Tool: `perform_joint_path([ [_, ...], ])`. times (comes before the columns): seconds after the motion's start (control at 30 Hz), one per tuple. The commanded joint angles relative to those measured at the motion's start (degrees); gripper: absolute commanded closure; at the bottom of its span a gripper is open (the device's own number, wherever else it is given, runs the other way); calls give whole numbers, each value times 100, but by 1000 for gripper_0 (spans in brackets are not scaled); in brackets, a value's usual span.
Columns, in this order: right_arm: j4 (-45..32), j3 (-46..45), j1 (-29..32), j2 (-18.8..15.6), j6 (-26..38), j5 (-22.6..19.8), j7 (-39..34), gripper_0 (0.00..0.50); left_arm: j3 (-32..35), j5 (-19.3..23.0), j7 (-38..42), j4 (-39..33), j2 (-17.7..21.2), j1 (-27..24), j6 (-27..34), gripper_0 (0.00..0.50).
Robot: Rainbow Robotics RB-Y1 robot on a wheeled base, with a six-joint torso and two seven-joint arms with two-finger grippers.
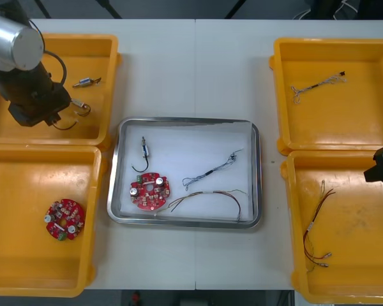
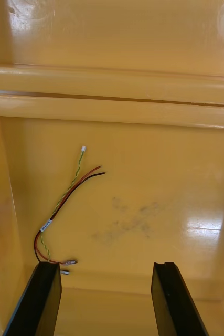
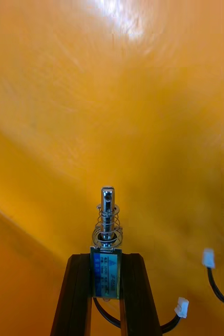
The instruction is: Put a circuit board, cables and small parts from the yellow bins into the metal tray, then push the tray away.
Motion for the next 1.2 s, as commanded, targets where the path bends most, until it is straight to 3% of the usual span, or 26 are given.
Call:
perform_joint_path([
  [0.03, -153, -157, 58, 46, -33, 41, -123, 0, 95, 109, -490, -349, 447, -416, 276, 500],
  [0.67, -153, -157, 58, 46, -33, 41, -123, 0, 508, 1252, -393, -1703, 1089, -512, 742, 500],
  [1.2, -153, -157, 58, 46, -33, 41, -123, 0, 569, 1867, -112, -2696, 1133, -512, 680, 500],
])
